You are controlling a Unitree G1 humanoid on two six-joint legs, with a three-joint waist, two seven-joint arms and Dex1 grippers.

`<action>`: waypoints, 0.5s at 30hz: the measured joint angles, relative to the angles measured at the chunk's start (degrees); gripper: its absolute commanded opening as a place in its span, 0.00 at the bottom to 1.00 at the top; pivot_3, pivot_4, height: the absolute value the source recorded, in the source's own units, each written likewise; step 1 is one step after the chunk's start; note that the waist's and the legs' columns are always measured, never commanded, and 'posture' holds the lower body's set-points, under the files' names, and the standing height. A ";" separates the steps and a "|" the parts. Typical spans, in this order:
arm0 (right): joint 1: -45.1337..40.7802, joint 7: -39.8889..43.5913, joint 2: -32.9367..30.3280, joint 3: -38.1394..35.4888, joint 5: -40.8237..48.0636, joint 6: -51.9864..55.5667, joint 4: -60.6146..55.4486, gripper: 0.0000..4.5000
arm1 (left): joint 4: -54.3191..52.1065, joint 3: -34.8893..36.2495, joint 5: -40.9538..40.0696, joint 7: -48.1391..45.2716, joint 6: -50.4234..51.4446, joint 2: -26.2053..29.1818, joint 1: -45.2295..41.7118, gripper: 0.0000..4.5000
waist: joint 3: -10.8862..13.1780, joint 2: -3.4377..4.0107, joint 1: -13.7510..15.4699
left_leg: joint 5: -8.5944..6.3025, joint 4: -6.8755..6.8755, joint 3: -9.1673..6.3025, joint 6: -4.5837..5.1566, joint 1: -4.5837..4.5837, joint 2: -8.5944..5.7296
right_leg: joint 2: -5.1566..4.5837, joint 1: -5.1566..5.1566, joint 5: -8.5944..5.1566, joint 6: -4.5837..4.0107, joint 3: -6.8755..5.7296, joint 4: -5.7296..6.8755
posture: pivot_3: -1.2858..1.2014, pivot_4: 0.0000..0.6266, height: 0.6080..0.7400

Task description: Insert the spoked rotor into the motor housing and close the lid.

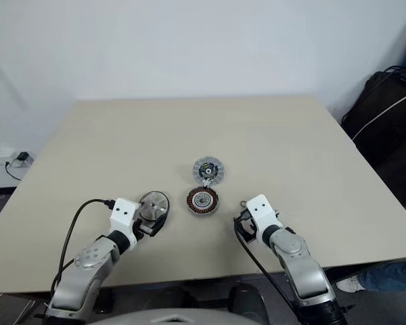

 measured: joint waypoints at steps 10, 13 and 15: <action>-0.06 -0.06 0.11 0.00 -0.06 0.06 -0.02 0.99 | 0.00 -0.01 0.00 0.00 0.00 0.00 0.00 1.00 | 0.00 0.00 0.00 | 0.00 0.00 0.00 0.00 0.00 0.00 | 0.00 0.00 0.00 0.00 0.00 0.00 | 0.52 0.00 1.00; -0.07 -0.79 0.64 -0.03 -0.15 0.05 -0.04 0.99 | 0.00 -0.01 0.00 0.00 0.00 0.00 0.00 1.00 | 0.00 0.00 0.00 | 0.00 0.00 0.00 -0.01 0.00 0.00 | 0.00 0.00 0.00 0.00 0.00 0.00 | 0.52 0.00 1.00; -0.14 -1.47 1.50 -0.23 -0.19 0.03 -0.02 0.99 | 0.00 -0.01 0.00 0.02 0.00 0.00 0.00 1.00 | 0.00 0.00 -0.01 | 0.01 -0.01 0.00 -0.01 0.00 0.00 | 0.00 0.00 0.00 0.00 0.00 0.00 | 0.52 0.00 1.00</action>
